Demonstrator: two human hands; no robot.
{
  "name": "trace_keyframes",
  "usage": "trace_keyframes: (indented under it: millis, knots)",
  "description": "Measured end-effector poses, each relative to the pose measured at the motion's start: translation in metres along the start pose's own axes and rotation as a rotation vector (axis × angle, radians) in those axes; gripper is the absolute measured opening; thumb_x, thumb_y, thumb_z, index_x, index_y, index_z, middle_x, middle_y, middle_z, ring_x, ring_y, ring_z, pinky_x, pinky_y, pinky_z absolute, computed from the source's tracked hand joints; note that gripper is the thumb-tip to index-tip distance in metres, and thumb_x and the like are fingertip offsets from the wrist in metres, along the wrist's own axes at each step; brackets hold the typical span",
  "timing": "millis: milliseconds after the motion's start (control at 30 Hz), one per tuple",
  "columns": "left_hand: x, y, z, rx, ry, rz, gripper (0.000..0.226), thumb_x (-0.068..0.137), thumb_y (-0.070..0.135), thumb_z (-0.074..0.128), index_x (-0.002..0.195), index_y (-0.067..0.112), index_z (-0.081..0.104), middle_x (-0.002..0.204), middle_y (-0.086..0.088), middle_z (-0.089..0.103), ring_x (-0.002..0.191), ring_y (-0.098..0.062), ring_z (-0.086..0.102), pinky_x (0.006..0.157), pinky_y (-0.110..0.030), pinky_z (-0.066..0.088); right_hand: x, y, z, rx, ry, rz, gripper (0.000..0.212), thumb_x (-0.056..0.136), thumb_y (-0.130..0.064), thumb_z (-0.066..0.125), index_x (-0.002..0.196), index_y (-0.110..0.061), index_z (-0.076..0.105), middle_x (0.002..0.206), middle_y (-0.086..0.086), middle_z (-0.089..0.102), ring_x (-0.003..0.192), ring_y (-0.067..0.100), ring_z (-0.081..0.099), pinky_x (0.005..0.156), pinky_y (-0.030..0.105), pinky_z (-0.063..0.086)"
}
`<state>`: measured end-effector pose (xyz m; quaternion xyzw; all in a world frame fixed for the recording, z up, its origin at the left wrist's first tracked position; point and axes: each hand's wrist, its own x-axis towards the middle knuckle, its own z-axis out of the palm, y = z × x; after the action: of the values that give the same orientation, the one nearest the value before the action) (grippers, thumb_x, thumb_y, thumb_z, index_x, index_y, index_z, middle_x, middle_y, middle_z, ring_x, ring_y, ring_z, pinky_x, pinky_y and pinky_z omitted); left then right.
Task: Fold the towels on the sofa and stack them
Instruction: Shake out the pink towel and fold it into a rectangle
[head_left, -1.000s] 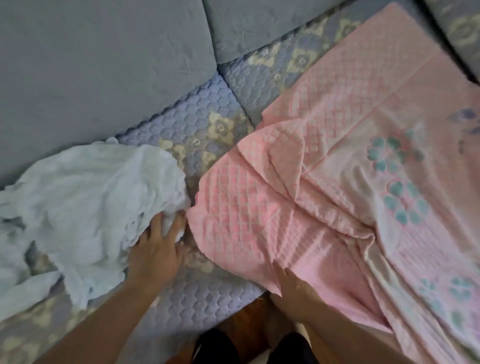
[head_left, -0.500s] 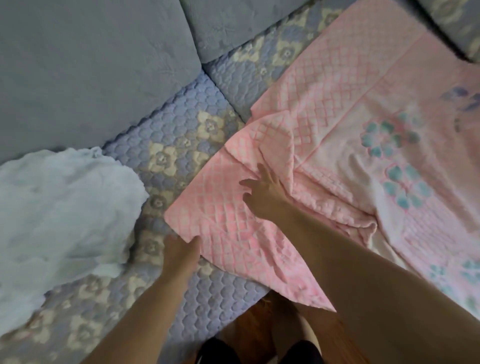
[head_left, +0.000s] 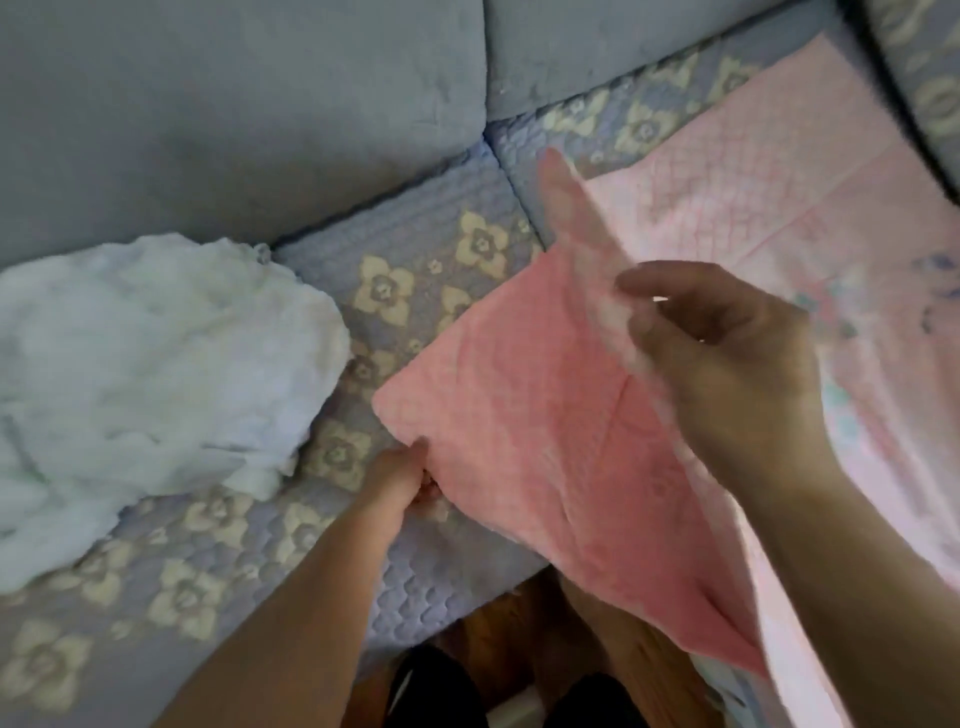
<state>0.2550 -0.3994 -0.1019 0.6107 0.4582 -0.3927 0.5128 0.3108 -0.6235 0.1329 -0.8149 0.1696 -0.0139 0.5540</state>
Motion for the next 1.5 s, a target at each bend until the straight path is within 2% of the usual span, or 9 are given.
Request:
trace_keyframes:
  millis: [133, 300, 467, 667, 800, 900, 1033, 1167, 1500]
  knots:
    - [-0.003, 0.000, -0.006, 0.072, 0.037, 0.159, 0.032, 0.089, 0.025, 0.062, 0.068, 0.002, 0.068, 0.064, -0.015, 0.066, 0.061, -0.027, 0.062, 0.060, -0.037, 0.049, -0.044, 0.054, 0.089, -0.284, -0.216, -0.107, 0.031, 0.090, -0.002, 0.053, 0.109, -0.012, 0.076, 0.116, -0.004, 0.071, 0.108, 0.006, 0.065, 0.094, 0.023, 0.053]
    - [-0.002, -0.001, -0.023, -0.283, -0.168, 0.096, 0.016, 0.087, 0.001, 0.061, 0.078, 0.012, 0.069, 0.074, -0.014, 0.068, 0.061, -0.025, 0.065, 0.048, -0.022, 0.054, -0.080, 0.162, 0.170, -0.561, -0.744, 0.109, 0.050, 0.087, 0.001, 0.050, 0.134, -0.015, 0.061, 0.134, 0.003, 0.059, 0.121, 0.024, 0.057, 0.102, 0.034, 0.048]
    - [0.017, 0.013, -0.040, -0.386, -0.131, 0.128, 0.020, 0.103, 0.020, 0.052, 0.114, 0.014, 0.067, 0.109, -0.006, 0.075, 0.100, -0.020, 0.072, 0.092, -0.035, 0.056, -0.061, 0.164, 0.176, -0.591, -0.522, 0.207, 0.033, 0.092, -0.007, 0.050, 0.123, -0.015, 0.061, 0.124, 0.000, 0.052, 0.103, 0.025, 0.059, 0.080, 0.035, 0.050]
    - [0.011, 0.033, -0.020, -0.475, -0.263, 0.154, 0.029, 0.103, 0.016, 0.047, 0.124, 0.004, 0.064, 0.111, -0.016, 0.073, 0.099, -0.027, 0.071, 0.081, -0.037, 0.054, -0.018, 0.147, 0.192, -0.416, -0.443, 0.336, 0.056, 0.086, -0.030, 0.059, 0.140, -0.022, 0.046, 0.134, -0.002, 0.047, 0.116, 0.021, 0.054, 0.094, 0.038, 0.050]
    - [-0.012, 0.028, -0.018, -0.591, -0.326, 0.158, 0.036, 0.103, 0.015, 0.045, 0.133, 0.000, 0.058, 0.118, -0.018, 0.069, 0.109, -0.034, 0.064, 0.092, -0.044, 0.048, -0.008, 0.145, 0.178, -0.207, -0.259, 0.496, 0.021, 0.093, -0.031, 0.058, 0.106, -0.017, 0.066, 0.098, -0.004, 0.064, 0.089, 0.016, 0.059, 0.073, 0.029, 0.046]
    - [-0.036, 0.027, -0.017, -0.566, -0.202, 0.146, 0.036, 0.103, 0.015, 0.048, 0.134, -0.001, 0.056, 0.121, -0.022, 0.069, 0.116, -0.034, 0.065, 0.099, -0.045, 0.052, -0.017, 0.136, 0.147, -0.191, -0.037, 0.423, 0.034, 0.095, -0.018, 0.057, 0.064, -0.013, 0.044, 0.065, -0.003, 0.044, 0.063, 0.016, 0.042, 0.059, 0.033, 0.032]
    - [-0.057, 0.025, -0.015, -0.569, -0.104, 0.099, 0.028, 0.102, 0.019, 0.052, 0.124, 0.004, 0.061, 0.117, -0.017, 0.070, 0.095, -0.023, 0.073, 0.083, -0.032, 0.058, -0.038, 0.098, 0.108, -0.212, 0.338, 0.086, 0.031, 0.092, -0.003, 0.062, 0.071, -0.025, 0.060, 0.074, -0.010, 0.046, 0.064, 0.002, 0.044, 0.059, 0.015, 0.033]
    - [-0.069, 0.025, -0.007, -0.519, -0.188, 0.117, 0.032, 0.094, 0.024, 0.064, 0.113, -0.001, 0.066, 0.106, -0.007, 0.072, 0.119, -0.017, 0.060, 0.108, -0.040, 0.044, -0.067, 0.090, 0.139, -0.283, 0.064, -0.072, 0.025, 0.093, -0.012, 0.058, 0.111, -0.006, 0.074, 0.090, 0.001, 0.061, 0.081, 0.015, 0.057, 0.072, 0.025, 0.049]
    - [-0.113, 0.046, 0.011, -0.414, 0.040, 0.283, 0.020, 0.089, 0.017, 0.067, 0.094, -0.001, 0.073, 0.088, -0.017, 0.068, 0.083, -0.025, 0.067, 0.075, -0.034, 0.054, -0.085, 0.101, 0.156, -0.522, 0.040, -0.132, 0.037, 0.076, 0.000, 0.071, 0.113, -0.002, 0.069, 0.086, 0.007, 0.055, 0.074, 0.023, 0.050, 0.056, 0.032, 0.040]
